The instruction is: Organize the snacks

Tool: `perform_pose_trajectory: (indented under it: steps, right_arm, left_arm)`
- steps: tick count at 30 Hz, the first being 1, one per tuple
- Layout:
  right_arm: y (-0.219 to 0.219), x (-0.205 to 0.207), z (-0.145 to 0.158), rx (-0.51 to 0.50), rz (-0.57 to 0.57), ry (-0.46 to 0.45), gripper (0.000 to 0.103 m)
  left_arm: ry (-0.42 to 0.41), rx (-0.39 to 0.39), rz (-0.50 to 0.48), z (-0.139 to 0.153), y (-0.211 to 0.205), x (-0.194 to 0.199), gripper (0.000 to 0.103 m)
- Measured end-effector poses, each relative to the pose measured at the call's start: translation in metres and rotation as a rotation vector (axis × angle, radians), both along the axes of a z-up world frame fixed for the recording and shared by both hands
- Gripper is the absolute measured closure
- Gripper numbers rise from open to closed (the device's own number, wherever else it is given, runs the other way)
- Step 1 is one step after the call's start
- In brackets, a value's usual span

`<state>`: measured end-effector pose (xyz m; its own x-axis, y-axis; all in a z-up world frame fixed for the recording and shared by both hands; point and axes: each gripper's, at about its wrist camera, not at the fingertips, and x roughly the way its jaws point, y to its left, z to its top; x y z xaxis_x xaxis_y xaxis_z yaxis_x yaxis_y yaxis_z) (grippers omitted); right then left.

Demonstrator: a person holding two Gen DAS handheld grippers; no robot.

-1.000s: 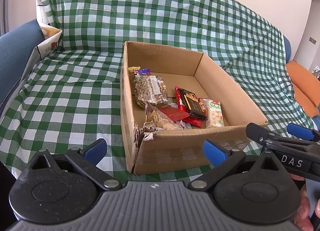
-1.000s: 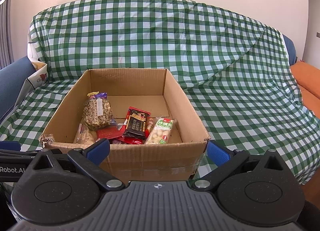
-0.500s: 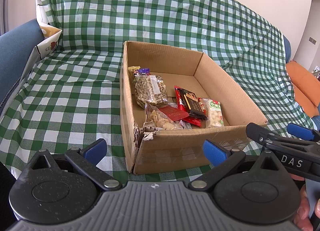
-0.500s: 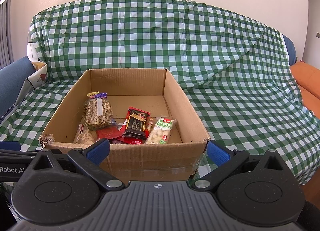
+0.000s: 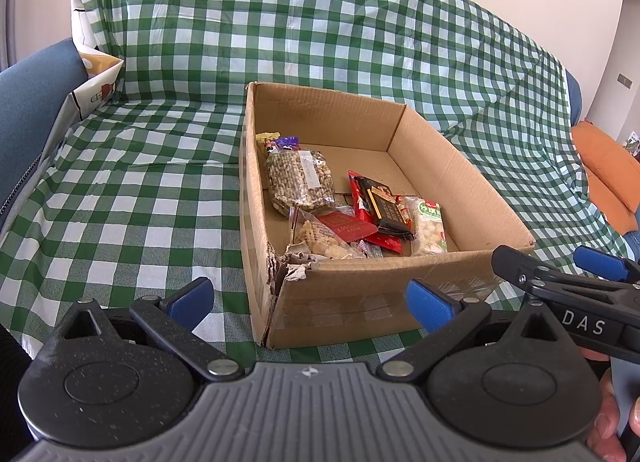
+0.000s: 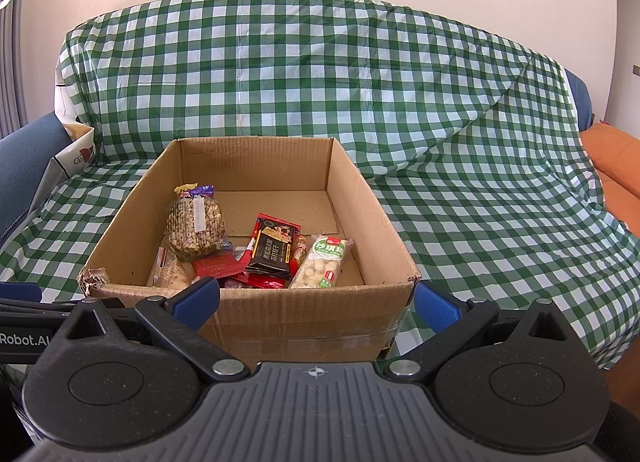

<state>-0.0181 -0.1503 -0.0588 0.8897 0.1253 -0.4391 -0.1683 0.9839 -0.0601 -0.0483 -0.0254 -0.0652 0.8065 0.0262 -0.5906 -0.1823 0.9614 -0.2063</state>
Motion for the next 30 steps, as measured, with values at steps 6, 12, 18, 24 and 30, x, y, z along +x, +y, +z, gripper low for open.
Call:
perform_pose_trajectory:
  steps: [6, 12, 18, 24, 30]
  right_arm:
    - [0.001, 0.000, -0.001, -0.001, 0.000, -0.002, 0.001]
    - [0.000, -0.001, 0.003, 0.012, -0.012, -0.004, 0.001]
    - [0.008, 0.001, 0.006, -0.002, -0.036, -0.016, 0.001]
    - [0.008, 0.008, 0.006, 0.003, -0.034, -0.014, 0.001]
    - [0.000, 0.010, 0.009, 0.053, -0.024, -0.006, 0.001]
  left_arm:
    - [-0.002, -0.001, 0.001, 0.000, 0.000, 0.000, 0.000]
    - [-0.015, -0.014, 0.006, 0.002, 0.001, -0.001, 0.000]
    - [-0.024, -0.012, 0.023, 0.002, 0.007, 0.000, 0.000]
    - [-0.056, 0.000, 0.017, 0.002, 0.008, 0.003, 0.000]
    - [-0.105, 0.030, -0.023, 0.008, 0.003, 0.005, 0.000]
